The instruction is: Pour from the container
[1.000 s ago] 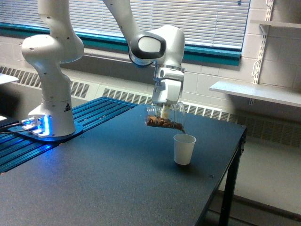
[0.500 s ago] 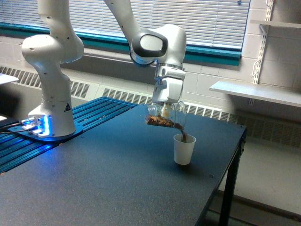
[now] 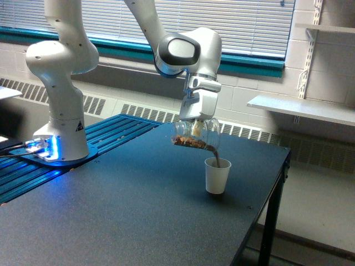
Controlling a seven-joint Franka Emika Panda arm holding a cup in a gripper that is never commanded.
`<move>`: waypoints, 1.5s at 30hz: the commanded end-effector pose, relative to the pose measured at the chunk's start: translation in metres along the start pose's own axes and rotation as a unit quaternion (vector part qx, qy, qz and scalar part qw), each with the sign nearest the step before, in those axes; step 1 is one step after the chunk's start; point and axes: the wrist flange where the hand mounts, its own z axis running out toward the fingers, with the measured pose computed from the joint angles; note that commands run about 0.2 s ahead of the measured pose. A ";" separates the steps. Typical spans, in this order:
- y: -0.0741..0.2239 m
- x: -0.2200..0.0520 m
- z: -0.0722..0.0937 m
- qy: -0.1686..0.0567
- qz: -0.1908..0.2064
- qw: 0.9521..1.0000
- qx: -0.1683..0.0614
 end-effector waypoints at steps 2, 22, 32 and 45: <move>0.001 0.003 -0.009 0.005 -0.018 1.000 -0.014; 0.002 0.002 -0.016 -0.003 -0.040 0.999 -0.036; 0.006 0.002 -0.024 -0.014 -0.051 0.997 -0.051; 0.012 0.002 -0.033 -0.029 -0.070 0.995 -0.071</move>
